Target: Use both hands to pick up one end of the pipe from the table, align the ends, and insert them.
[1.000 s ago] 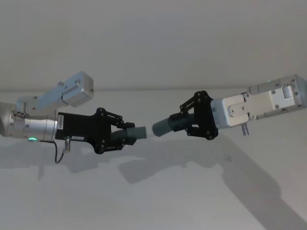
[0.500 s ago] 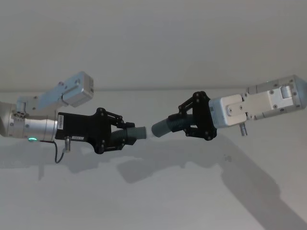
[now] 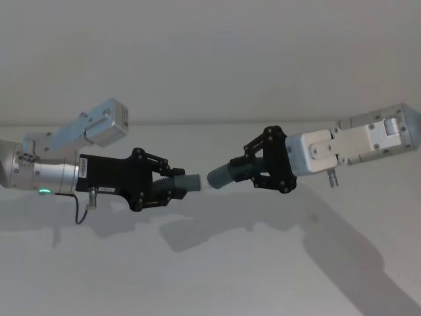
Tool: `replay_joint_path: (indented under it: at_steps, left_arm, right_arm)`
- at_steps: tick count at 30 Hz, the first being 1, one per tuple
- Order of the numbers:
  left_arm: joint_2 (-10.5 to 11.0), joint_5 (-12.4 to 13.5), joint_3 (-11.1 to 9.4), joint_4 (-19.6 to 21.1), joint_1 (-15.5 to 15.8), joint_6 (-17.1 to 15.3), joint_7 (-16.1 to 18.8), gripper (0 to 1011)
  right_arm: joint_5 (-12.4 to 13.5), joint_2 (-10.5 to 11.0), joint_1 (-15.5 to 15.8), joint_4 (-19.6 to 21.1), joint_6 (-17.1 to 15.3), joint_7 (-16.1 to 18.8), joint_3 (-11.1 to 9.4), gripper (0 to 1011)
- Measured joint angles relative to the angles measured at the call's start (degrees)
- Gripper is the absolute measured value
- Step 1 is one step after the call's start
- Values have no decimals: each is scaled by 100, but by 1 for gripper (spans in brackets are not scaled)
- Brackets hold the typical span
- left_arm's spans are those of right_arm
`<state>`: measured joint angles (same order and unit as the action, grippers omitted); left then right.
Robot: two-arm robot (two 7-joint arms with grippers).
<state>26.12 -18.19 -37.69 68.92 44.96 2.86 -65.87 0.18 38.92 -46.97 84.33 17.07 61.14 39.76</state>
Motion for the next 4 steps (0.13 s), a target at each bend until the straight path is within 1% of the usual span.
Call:
replay_joint_path:
  at_steps: [4]
  left_arm:
    - [0, 0, 0, 0, 0, 0, 0, 336]
  right_arm:
    - [2, 0, 0, 0, -2, 0, 2, 214]
